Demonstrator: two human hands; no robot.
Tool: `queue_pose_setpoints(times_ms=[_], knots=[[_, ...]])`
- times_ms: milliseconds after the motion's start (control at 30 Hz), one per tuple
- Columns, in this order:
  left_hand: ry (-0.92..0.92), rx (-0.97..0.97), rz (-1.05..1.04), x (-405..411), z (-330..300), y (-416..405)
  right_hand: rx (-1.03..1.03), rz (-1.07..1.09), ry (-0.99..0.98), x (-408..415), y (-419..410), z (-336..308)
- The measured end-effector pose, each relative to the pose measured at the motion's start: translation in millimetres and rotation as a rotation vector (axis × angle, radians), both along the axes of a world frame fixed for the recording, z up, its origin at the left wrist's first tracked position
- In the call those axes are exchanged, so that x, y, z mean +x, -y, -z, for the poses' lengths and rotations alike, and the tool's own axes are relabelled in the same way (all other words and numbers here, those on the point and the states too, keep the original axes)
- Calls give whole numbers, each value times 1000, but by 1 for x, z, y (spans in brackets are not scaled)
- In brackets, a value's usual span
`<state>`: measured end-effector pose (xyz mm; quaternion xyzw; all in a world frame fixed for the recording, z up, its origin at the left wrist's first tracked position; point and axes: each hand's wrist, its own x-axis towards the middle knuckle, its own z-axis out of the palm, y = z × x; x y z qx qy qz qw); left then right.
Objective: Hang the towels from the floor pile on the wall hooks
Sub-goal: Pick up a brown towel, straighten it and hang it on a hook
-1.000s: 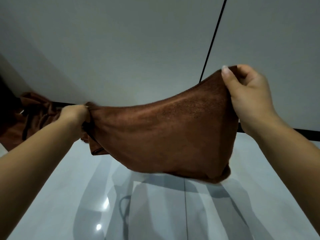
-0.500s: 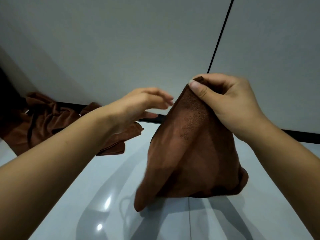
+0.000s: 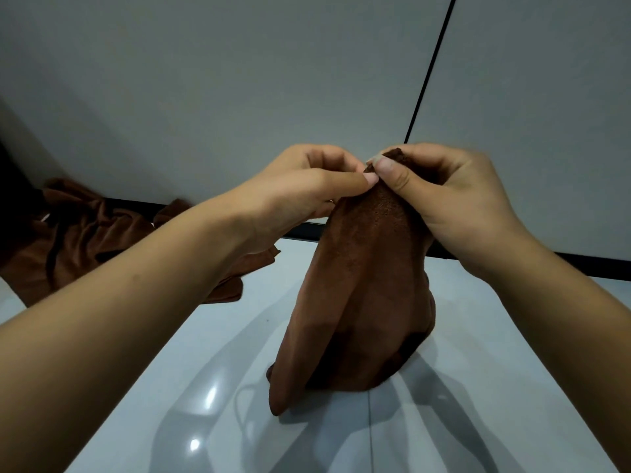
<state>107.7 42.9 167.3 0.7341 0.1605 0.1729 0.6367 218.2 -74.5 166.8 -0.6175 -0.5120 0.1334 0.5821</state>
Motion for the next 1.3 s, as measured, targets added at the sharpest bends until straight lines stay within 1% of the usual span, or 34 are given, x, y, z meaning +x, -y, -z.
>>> queue_pose_setpoints(times_ms=[67, 167, 233, 333, 467, 567, 633, 700, 800, 867, 967, 1067, 1167, 1300], knots=[[13, 28, -11, -1, -1, 2, 0, 7, 4, 1, -1, 0], [63, 121, -61, -1, -5, 6, -1, 13, -7, 1, -3, 2], [105, 169, -125, -1, -8, 6, 4, 17, -56, 1, -4, 6], [197, 171, -253, 1, -15, 1, -21, 27, -106, 1, -3, 14], [339, 174, -410, -5, -26, -11, -144, 21, -95, 7, 0, 36], [400, 206, -459, -11, -28, -15, -292, 0, -101, 11, 3, 55], [414, 221, -478, -12, -28, -17, -409, -16, -62, 14, 4, 65], [420, 235, -522, -13, -28, -20, -524, -11, 28, 17, 5, 74], [463, 176, -630, -18, -33, -32, -677, 54, 121, 27, 10, 91], [485, 137, -680, -23, -35, -40, -742, 96, 156, 35, 17, 101], [466, 146, -707, -27, -31, -46, -770, 159, 183, 45, 23, 103], [441, 130, -732, -27, -26, -49, -786, 197, 297, 52, 26, 99], [427, 114, -766, -27, -23, -53, -790, 236, 366, 57, 28, 98], [409, 116, -788, -27, -20, -58, -770, 349, 365, 64, 31, 96]])
